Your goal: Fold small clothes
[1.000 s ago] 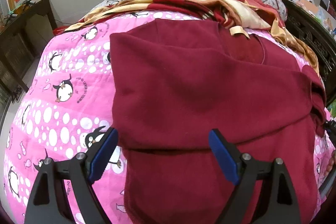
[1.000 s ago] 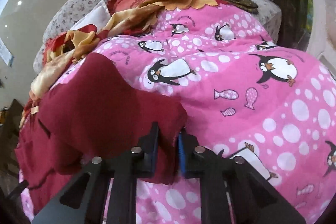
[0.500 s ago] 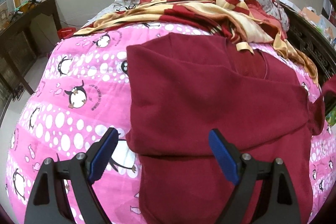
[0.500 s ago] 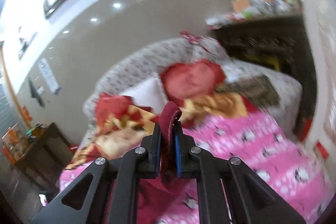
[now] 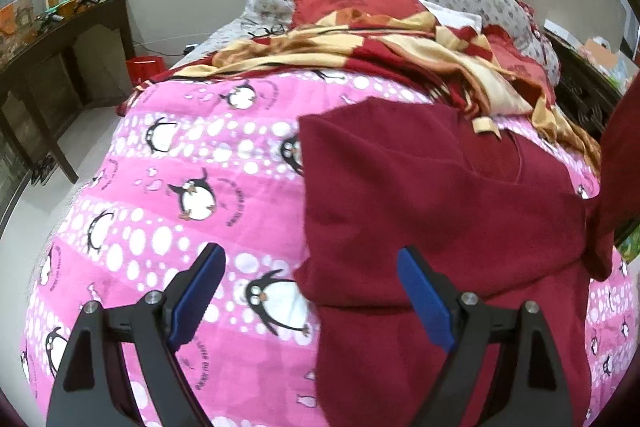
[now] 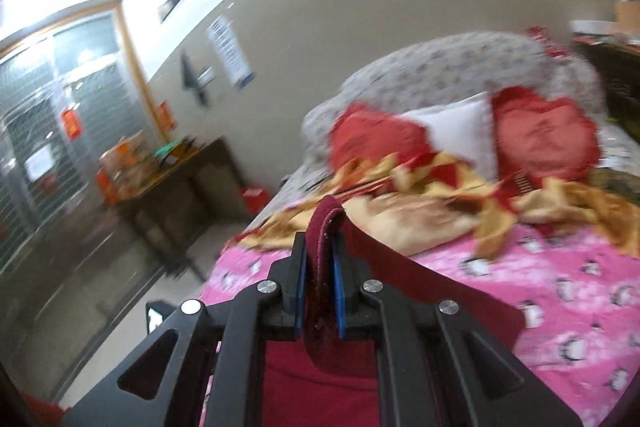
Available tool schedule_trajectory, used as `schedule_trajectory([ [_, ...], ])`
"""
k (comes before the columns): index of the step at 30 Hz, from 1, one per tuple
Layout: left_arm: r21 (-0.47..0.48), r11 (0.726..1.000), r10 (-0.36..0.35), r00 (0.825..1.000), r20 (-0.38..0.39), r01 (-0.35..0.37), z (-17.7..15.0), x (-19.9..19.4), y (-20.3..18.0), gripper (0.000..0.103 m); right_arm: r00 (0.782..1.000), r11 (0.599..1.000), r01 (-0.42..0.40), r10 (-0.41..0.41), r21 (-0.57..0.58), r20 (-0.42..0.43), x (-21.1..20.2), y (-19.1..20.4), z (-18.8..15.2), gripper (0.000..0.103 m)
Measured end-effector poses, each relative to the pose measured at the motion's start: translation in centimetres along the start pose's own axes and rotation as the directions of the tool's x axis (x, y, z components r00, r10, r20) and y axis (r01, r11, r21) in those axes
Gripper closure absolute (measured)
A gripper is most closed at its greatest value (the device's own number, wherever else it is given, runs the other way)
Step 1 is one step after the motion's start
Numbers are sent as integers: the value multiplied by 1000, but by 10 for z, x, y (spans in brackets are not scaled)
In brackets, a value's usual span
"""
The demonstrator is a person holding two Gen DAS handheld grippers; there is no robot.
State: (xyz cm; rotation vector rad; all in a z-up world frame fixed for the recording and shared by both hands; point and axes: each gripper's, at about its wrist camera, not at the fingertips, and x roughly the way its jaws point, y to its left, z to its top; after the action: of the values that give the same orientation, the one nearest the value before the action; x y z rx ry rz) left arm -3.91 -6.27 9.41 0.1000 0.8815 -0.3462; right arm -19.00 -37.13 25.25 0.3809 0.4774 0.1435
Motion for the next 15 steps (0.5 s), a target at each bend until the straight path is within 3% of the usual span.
schedule_trajectory([
  [3, -23, 1000, 7, 1000, 10, -7, 1, -3, 11, 12, 995, 998, -53, 51, -26, -85, 40, 18, -15, 66],
  [7, -42, 999, 16, 1000, 6, -16, -1, -1, 23, 12, 971, 993, -112, 103, -27, -218, 101, 36, -49, 66],
  [15, -49, 998, 42, 999, -14, -43, -8, 7, 37, 12, 922, 997, -75, 74, 11, -379, 190, 34, -105, 66],
])
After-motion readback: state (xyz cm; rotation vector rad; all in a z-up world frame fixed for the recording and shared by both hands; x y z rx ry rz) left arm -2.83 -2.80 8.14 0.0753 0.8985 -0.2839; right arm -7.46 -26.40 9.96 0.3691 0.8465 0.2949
